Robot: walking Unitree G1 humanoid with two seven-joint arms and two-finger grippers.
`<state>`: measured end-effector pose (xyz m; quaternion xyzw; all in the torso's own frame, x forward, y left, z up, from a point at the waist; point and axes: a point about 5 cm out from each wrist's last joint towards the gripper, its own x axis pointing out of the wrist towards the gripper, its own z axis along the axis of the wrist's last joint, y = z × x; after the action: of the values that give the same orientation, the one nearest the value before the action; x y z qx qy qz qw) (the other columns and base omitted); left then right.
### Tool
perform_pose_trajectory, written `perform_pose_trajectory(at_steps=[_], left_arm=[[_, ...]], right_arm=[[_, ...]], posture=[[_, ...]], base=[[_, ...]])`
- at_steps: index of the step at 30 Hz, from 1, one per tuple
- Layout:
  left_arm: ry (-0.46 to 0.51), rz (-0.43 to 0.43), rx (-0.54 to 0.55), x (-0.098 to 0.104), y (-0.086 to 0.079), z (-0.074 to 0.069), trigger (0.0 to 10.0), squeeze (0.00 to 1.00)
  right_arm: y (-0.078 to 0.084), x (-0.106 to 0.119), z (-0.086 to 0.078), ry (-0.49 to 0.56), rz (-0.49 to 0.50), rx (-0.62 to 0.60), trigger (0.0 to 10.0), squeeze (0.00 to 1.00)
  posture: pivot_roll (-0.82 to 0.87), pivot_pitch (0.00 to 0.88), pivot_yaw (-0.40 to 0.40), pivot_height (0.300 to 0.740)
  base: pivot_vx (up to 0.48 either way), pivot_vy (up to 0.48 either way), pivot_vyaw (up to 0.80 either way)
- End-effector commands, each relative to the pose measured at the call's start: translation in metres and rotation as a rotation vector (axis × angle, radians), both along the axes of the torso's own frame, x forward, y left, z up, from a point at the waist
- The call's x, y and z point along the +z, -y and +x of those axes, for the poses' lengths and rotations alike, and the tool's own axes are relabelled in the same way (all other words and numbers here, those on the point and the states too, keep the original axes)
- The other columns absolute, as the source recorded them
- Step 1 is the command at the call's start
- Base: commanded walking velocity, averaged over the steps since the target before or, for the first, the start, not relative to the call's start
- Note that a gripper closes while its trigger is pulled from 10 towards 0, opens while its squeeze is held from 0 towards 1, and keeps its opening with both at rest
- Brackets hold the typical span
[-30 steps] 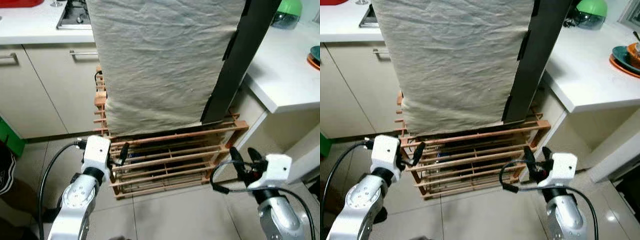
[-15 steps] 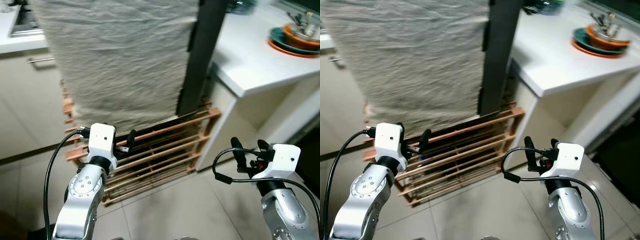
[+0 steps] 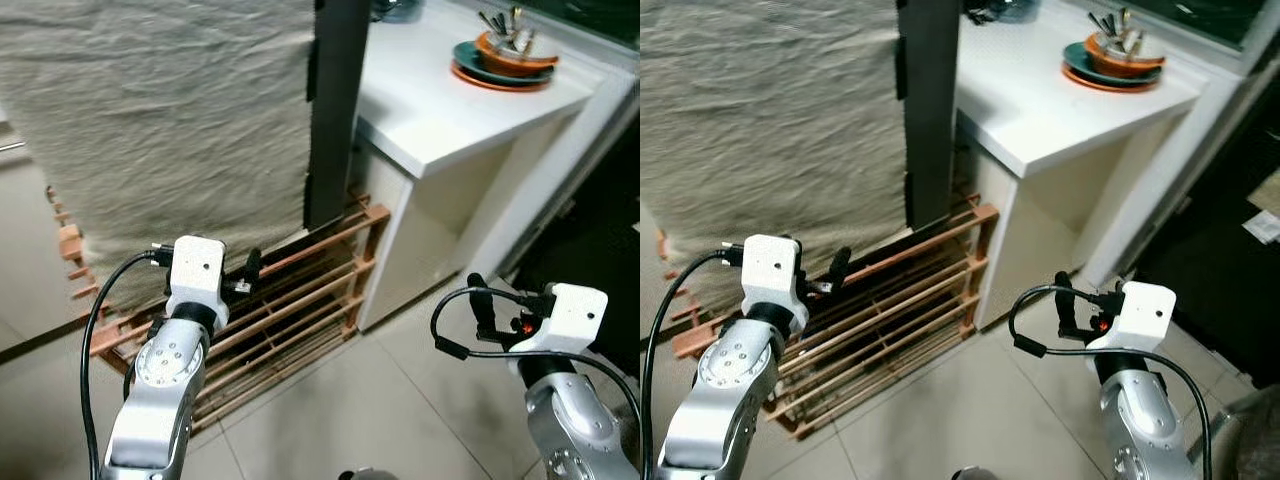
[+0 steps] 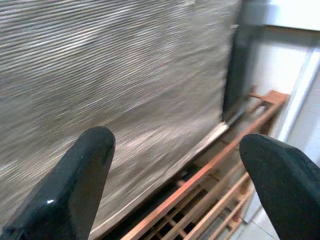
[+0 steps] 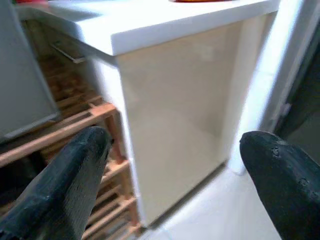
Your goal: Clothes washing
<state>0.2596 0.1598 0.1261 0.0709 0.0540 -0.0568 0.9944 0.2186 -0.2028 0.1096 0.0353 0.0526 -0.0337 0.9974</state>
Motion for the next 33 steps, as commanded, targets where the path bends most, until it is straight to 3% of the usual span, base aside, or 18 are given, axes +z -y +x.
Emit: perform_pose_trajectory(at_steps=[1, 3, 4, 5, 9, 13, 33], left_arm=[[0.031, -0.002, -0.076, 0.011, 0.01, 0.003, 10.0, 0.0], [0.035, -0.012, -0.098, 0.012, 0.012, 0.002, 10.0, 0.0], [0.031, -0.026, -0.117, 0.012, 0.015, 0.001, 10.0, 0.0], [0.049, -0.035, -0.133, 0.015, 0.018, 0.0, 10.0, 0.0], [0.048, -0.011, -0.13, 0.016, 0.022, 0.001, 10.0, 0.0], [0.052, -0.045, -0.122, 0.019, 0.023, 0.002, 10.0, 0.0], [0.053, -0.043, -0.12, 0.027, 0.02, 0.003, 10.0, 0.0]], right_arm=[[-0.004, 0.008, 0.002, 0.026, -0.039, 0.008, 10.0, 1.0], [-0.005, 0.008, 0.002, 0.025, -0.04, 0.005, 10.0, 1.0], [-0.007, 0.008, 0.002, 0.022, -0.03, 0.016, 10.0, 0.61], [-0.008, 0.008, 0.001, 0.017, -0.021, 0.025, 10.0, 0.0], [-0.011, 0.008, 0.001, 0.012, 0.002, 0.036, 10.0, 0.0], [-0.014, 0.009, 0.0, 0.006, 0.023, 0.044, 10.0, 0.0], [-0.019, 0.006, -0.001, -0.013, 0.041, 0.026, 10.0, 0.0]], posture=[[-0.09, 0.0, -0.002, 0.74], [-0.1, 0.0, -0.001, 0.74], [-0.1, 0.0, -0.001, 0.74], [-0.1, 0.0, -0.001, 0.74], [-0.1, 0.0, -0.003, 0.74], [-0.1, 0.0, -0.004, 0.74], [-0.1, 0.003, -0.006, 0.74]], base=[[0.0, 0.0, -0.77], [0.0, 0.0, -0.77], [0.0, 0.0, -0.77], [0.0, 0.0, -0.77], [0.0, 0.0, -0.77], [0.0, 0.0, -0.77], [0.303, 0.0, -0.77]])
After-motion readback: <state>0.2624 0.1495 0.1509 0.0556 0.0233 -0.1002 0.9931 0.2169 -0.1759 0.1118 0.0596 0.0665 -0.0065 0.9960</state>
